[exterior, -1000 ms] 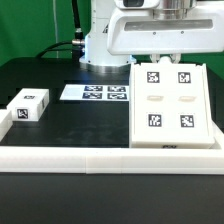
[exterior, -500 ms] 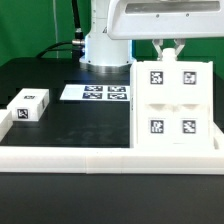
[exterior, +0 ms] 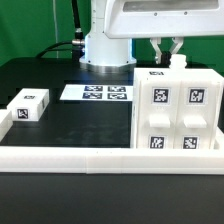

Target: Assemble cabinet

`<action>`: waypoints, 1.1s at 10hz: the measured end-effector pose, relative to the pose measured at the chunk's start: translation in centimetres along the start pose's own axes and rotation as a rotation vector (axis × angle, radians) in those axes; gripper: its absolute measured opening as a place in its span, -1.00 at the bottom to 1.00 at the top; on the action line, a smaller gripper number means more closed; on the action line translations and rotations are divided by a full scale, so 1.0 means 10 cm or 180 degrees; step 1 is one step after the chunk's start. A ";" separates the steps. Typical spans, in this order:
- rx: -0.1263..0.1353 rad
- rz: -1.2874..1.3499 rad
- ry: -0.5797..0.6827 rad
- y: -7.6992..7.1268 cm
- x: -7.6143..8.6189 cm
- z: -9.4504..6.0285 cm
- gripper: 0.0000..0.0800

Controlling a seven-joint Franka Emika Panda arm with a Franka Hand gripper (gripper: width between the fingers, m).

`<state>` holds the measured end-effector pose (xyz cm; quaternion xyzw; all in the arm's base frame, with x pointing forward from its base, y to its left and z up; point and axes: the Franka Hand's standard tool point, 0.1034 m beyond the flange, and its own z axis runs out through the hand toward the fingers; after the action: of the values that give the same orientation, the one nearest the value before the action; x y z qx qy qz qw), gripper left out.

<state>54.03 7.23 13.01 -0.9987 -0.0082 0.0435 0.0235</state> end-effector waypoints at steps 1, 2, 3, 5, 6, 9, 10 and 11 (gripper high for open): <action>-0.0001 -0.0004 -0.0003 -0.01 -0.01 0.01 -0.72; -0.0001 -0.0004 -0.0003 -0.01 -0.01 0.01 -0.72; -0.0001 -0.0004 -0.0004 -0.01 -0.01 0.01 -0.39; -0.0001 -0.0004 -0.0004 -0.01 -0.01 0.01 0.44; -0.0001 -0.0005 -0.0004 -0.01 -0.01 0.01 0.85; -0.0002 0.0247 0.0146 -0.10 -0.13 0.09 0.99; -0.0012 0.0273 0.0180 -0.17 -0.36 0.20 0.99; -0.0011 0.0275 0.0187 -0.18 -0.42 0.26 0.99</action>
Offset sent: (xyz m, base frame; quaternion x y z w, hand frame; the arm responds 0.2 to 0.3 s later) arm 0.0000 0.0000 0.0000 0.0000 0.0000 0.0000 1.0000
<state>49.59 9.07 10.88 -0.9991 0.0356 0.0151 0.0200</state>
